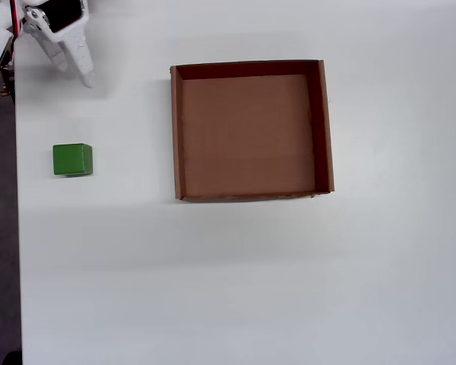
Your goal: Grasp a green cube and put it in a box.
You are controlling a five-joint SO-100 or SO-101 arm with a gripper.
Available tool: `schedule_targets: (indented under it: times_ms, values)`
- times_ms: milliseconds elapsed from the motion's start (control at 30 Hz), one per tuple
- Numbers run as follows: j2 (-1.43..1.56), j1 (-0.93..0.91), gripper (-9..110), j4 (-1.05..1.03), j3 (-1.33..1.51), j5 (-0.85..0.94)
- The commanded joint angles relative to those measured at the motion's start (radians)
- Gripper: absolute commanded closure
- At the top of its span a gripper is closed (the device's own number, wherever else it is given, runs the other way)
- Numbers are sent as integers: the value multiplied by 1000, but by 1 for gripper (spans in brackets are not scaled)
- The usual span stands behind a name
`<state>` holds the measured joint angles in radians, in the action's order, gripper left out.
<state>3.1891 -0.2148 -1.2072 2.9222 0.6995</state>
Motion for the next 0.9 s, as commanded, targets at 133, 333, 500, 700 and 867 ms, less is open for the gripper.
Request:
schedule_targets:
  times_ms: [133,333,500,700,867]
  values:
    - [-155,-57,80,8,-235,32]
    - [-425,-75,78,109,-380,54]
    - [-607,-98,75,204,-476,64]
    - [-845,-110,74,224,-597,103]
    - [-1028,-114,73,267,-704,144]
